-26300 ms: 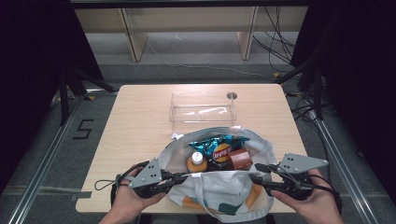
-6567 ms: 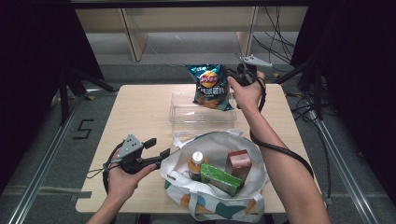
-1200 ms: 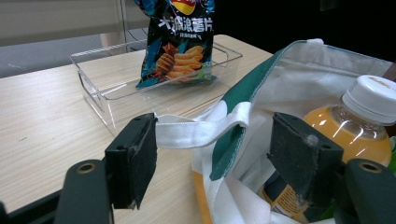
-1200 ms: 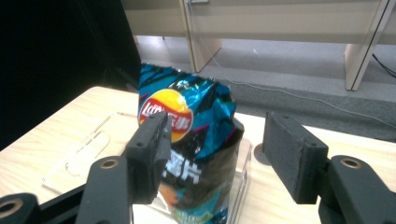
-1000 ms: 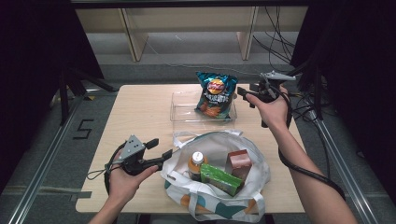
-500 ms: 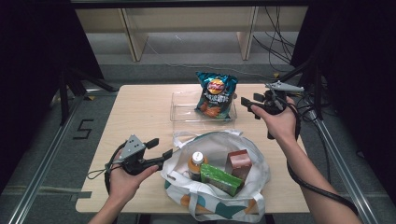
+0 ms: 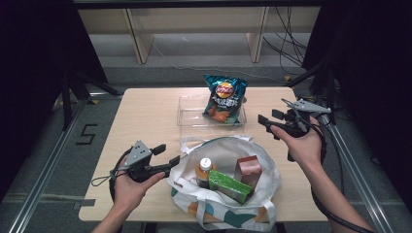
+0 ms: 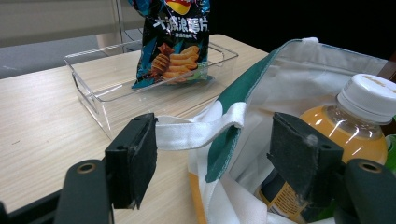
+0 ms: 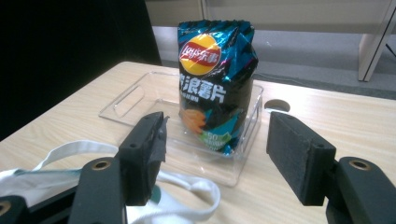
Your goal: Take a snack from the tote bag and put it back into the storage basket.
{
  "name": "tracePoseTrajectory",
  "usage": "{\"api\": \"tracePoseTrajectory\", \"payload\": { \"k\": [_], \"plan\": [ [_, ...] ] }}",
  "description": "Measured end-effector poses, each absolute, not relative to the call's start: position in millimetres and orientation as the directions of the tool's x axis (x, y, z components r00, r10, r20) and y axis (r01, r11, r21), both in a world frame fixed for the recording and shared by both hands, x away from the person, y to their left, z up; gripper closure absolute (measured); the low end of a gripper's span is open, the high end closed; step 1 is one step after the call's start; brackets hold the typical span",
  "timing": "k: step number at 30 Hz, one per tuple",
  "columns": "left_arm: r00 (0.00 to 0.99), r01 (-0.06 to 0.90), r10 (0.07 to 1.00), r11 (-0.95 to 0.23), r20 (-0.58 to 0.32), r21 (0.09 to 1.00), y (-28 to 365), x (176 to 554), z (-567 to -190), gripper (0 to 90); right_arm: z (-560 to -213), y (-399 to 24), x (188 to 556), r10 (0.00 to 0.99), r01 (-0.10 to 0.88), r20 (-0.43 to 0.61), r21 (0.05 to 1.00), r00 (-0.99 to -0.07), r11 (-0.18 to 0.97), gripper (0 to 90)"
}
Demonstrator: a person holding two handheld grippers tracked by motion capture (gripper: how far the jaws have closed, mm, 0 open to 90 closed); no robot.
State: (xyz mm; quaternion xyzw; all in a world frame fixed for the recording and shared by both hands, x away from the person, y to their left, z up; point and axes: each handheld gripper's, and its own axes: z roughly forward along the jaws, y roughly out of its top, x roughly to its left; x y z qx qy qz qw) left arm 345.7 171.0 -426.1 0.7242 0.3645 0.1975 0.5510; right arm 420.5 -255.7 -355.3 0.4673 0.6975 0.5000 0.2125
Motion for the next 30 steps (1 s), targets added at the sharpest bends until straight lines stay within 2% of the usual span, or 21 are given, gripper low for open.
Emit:
{"api": "tracePoseTrajectory", "payload": {
  "k": [1,3,6,10,11,20,30],
  "plan": [
    [0.653,0.312,0.749,-0.129,-0.114,0.941,172,345,-426,31.7,-355,-256,417,0.861,0.445,0.195,0.895,-0.469,0.04,37.9],
    [0.652,0.311,0.75,-0.129,-0.113,0.942,173,345,-425,31.6,-357,-259,413,0.867,0.441,0.17,0.896,-0.468,0.062,37.9],
    [0.652,0.313,0.75,-0.129,-0.113,0.941,173,345,-426,31.7,-359,-261,406,0.86,0.45,0.2,0.892,-0.469,0.038,37.7],
    [0.657,0.313,0.744,-0.119,-0.124,0.942,171,345,-427,31.7,-362,-266,400,0.86,0.429,0.178,0.902,-0.479,0.052,37.7],
    [0.657,0.31,0.745,-0.125,-0.117,0.942,170,345,-426,31.7,-361,-266,398,0.858,0.446,0.203,0.894,-0.472,0.034,37.7],
    [0.66,0.309,0.743,-0.13,-0.114,0.942,167,347,-425,31.7,-360,-271,380,0.866,0.445,0.2,0.895,-0.458,0.029,37.1],
    [0.656,0.307,0.747,-0.133,-0.108,0.942,166,346,-422,31.7,-361,-269,352,0.851,0.445,0.211,0.895,-0.481,0.03,35.5]
  ]
}}
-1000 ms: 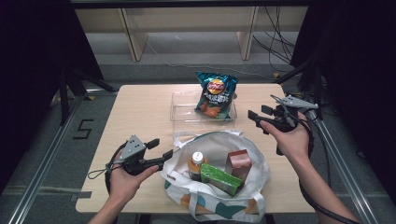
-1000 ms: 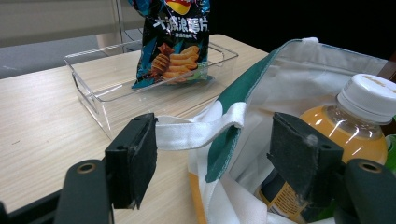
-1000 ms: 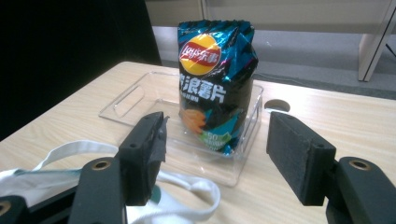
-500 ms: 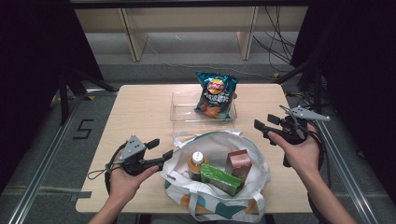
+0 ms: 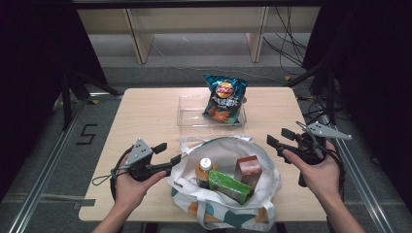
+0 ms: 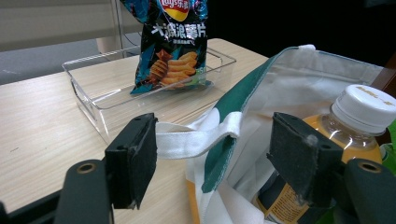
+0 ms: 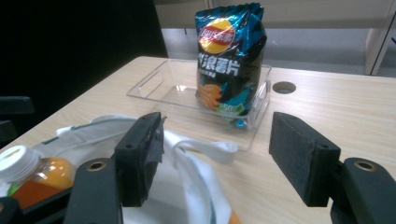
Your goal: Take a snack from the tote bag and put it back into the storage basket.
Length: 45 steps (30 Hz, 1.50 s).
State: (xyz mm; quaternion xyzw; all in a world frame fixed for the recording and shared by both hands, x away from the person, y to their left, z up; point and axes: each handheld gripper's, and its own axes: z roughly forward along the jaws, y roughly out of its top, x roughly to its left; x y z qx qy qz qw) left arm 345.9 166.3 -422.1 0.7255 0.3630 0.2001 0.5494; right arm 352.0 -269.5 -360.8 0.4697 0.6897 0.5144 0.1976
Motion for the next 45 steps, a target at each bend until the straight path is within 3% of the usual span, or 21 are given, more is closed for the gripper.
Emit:
{"api": "tracePoseTrajectory", "payload": {
  "k": [14,17,34,38,41,43,45],
  "plan": [
    [0.648,0.306,0.754,-0.127,-0.109,0.944,169,346,-422,31.7,-366,-245,313,0.803,0.427,0.219,0.903,-0.554,0.047,32.4],
    [0.652,0.306,0.751,-0.132,-0.107,0.943,168,346,-422,31.8,-366,-240,311,0.799,0.392,0.167,0.916,-0.577,0.091,32.3],
    [0.653,0.302,0.75,-0.127,-0.108,0.945,168,346,-420,31.7,-371,-210,303,0.786,0.418,0.146,0.896,-0.601,0.153,25.5],
    [0.652,0.303,0.75,-0.126,-0.109,0.945,168,346,-420,31.7,-371,-209,304,0.778,0.372,0.098,0.91,-0.621,0.182,25.1],
    [0.651,0.303,0.751,-0.123,-0.111,0.945,168,345,-420,31.7,-370,-204,301,0.767,0.385,0.126,0.908,-0.629,0.167,24.5],
    [0.65,0.303,0.751,-0.123,-0.111,0.945,169,346,-420,31.7,-370,-204,301,0.757,0.357,0.089,0.913,-0.648,0.199,24.2],
    [0.651,0.303,0.751,-0.122,-0.112,0.945,169,345,-420,31.7,-371,-201,298,0.761,0.393,0.128,0.902,-0.636,0.176,24.2]
  ]
}}
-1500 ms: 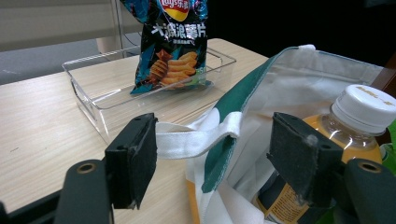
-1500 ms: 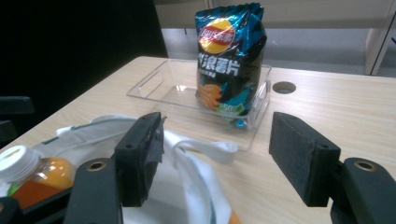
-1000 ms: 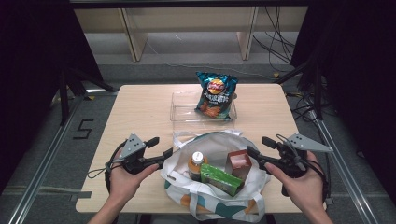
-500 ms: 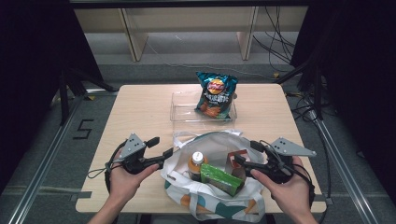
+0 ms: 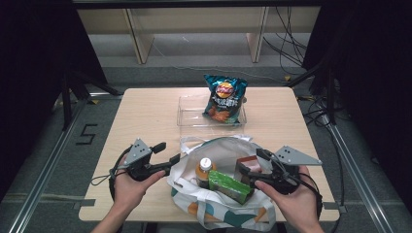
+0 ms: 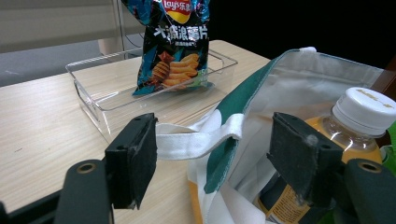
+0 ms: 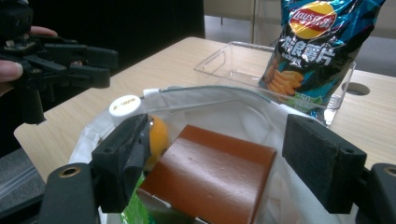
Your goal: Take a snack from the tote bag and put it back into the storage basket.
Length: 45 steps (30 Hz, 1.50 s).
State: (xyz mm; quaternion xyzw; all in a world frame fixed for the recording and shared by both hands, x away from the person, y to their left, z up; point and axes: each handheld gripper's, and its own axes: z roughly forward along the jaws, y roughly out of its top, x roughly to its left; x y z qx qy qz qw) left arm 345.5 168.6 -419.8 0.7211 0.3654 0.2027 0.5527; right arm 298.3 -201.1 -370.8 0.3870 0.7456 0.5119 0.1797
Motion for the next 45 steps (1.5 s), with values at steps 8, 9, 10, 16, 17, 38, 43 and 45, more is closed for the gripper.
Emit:
{"api": "tracePoseTrajectory", "payload": {
  "k": [8,9,10,16,17,38,43,45],
  "plan": [
    [0.652,0.3,0.751,-0.125,-0.107,0.946,170,346,-420,31.7,-380,-197,299,0.77,0.419,0.12,0.885,-0.626,0.202,21.6],
    [0.652,0.301,0.751,-0.124,-0.109,0.945,170,346,-420,31.7,-382,-195,301,0.768,0.403,0.123,0.896,-0.628,0.186,21.5],
    [0.652,0.301,0.751,-0.125,-0.109,0.945,170,346,-420,31.7,-382,-196,301,0.775,0.399,0.098,0.893,-0.624,0.208,21.2],
    [0.652,0.302,0.75,-0.125,-0.11,0.945,169,345,-420,31.7,-389,-195,303,0.779,0.413,0.105,0.887,-0.618,0.209,20.1],
    [0.652,0.302,0.75,-0.125,-0.11,0.945,169,345,-420,31.6,-390,-195,303,0.781,0.419,0.098,0.881,-0.617,0.221,20.0],
    [0.66,0.302,0.743,-0.125,-0.112,0.945,168,347,-422,31.6,-405,-194,299,0.821,0.43,0.098,0.883,-0.563,0.189,25.4],
    [0.656,0.306,0.747,-0.128,-0.111,0.943,168,346,-421,31.6,-401,-195,298,0.83,0.436,0.119,0.886,-0.545,0.159,32.8],
    [0.656,0.307,0.747,-0.129,-0.111,0.943,168,346,-421,31.6,-402,-196,300,0.828,0.427,0.108,0.889,-0.551,0.168,32.4]
  ]
}}
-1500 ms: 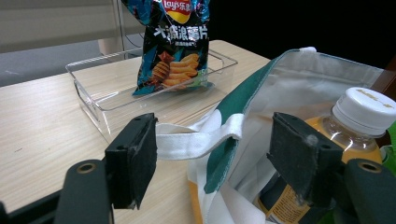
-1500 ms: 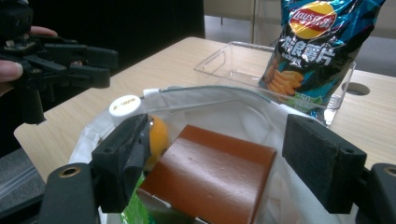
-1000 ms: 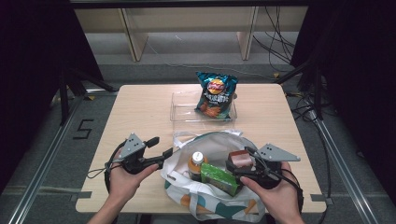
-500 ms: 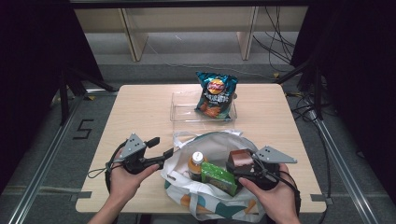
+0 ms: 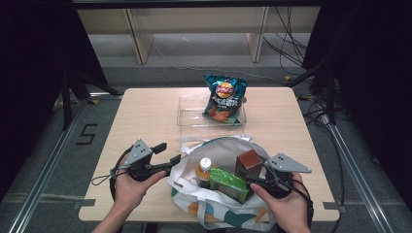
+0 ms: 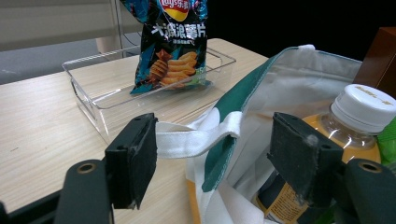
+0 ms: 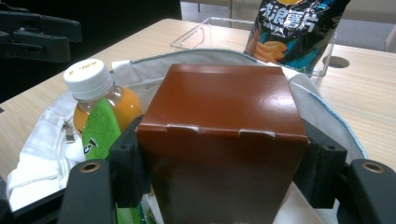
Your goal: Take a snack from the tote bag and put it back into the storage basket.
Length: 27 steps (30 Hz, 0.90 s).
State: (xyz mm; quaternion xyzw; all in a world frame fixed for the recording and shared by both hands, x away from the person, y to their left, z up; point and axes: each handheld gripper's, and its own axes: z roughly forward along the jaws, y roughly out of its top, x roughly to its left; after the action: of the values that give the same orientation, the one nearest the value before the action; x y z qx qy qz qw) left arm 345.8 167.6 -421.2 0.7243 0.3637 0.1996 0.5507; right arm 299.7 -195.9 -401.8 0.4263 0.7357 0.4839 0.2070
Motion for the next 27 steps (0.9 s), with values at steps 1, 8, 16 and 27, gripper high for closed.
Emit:
{"api": "tracePoseTrajectory", "payload": {
  "k": [1,8,16,27],
  "plan": [
    [0.656,0.307,0.746,-0.129,-0.111,0.943,168,346,-421,31.6,-401,-195,299,0.826,0.436,0.115,0.884,-0.553,0.169,32.1],
    [0.658,0.307,0.745,-0.13,-0.112,0.943,167,346,-422,31.6,-401,-192,305,0.813,0.425,0.104,0.886,-0.572,0.185,31.8],
    [0.658,0.306,0.745,-0.132,-0.11,0.943,168,346,-422,31.6,-399,-194,305,0.824,0.415,0.084,0.889,-0.56,0.191,38.4],
    [0.655,0.307,0.748,-0.131,-0.109,0.943,169,346,-422,31.7,-391,-199,304,0.827,0.384,0.08,0.907,-0.556,0.171,38.9]
  ]
}}
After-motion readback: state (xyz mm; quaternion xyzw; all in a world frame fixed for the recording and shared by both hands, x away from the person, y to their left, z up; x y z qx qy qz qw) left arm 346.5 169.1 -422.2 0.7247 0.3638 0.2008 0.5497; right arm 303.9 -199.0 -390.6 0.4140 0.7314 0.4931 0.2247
